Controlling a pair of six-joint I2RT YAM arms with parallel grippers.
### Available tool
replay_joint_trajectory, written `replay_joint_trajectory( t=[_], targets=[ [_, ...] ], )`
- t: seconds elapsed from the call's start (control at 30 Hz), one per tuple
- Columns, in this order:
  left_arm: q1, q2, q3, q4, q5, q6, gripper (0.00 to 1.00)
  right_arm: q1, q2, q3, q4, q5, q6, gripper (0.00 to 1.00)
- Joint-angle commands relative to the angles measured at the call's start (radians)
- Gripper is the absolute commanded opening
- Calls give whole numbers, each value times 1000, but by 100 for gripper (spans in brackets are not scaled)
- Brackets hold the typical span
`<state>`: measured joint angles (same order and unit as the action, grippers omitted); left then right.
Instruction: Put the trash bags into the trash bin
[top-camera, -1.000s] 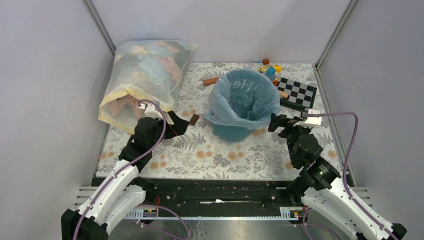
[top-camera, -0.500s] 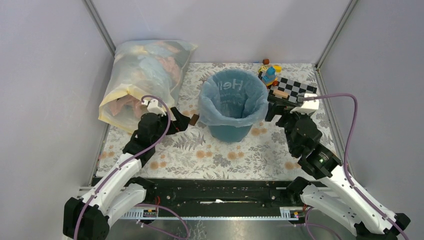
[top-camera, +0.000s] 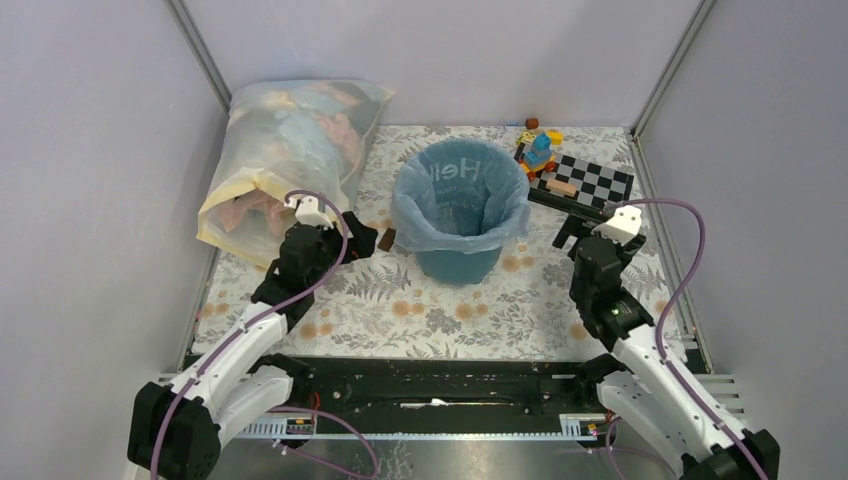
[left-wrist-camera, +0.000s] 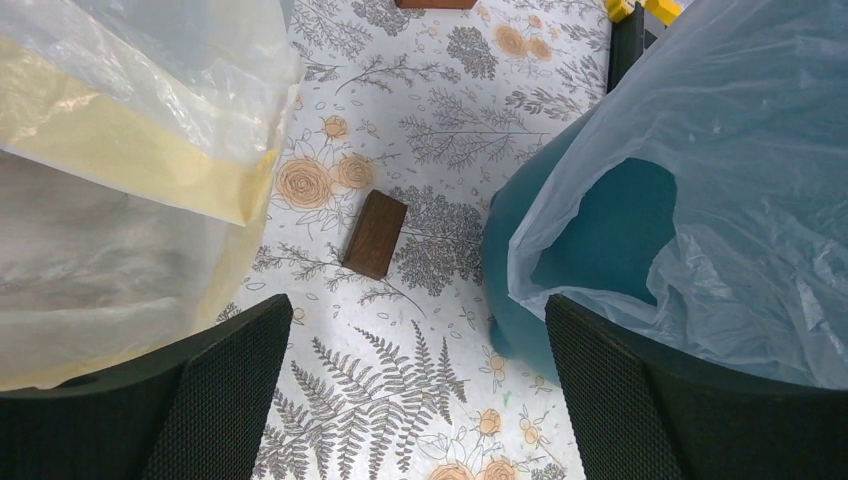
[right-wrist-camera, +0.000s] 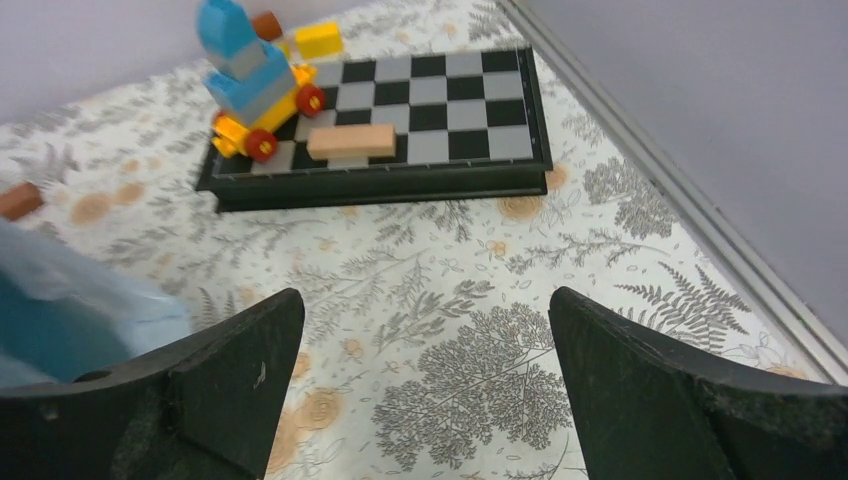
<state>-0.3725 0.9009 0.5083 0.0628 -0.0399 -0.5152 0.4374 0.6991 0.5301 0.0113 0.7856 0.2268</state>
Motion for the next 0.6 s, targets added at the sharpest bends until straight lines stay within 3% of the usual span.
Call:
replay_joint_trajectory(
  t=[0.0,0.3,0.43,0.57],
  targets=[
    [-3,5,38,67,-33,44,99,-104,72,-118,246,-163,0,100],
    [-3,15,-27,161,-103,103,99,-143,238,-366,763,-362,-250,100],
    [-3,13,-80,259,-170,171,99,-190,407,-350,865,-369,-277,100],
    [-3,21,-139,381,-207,225,99,-264,616,-389,1188,-390,-244,100]
  ],
)
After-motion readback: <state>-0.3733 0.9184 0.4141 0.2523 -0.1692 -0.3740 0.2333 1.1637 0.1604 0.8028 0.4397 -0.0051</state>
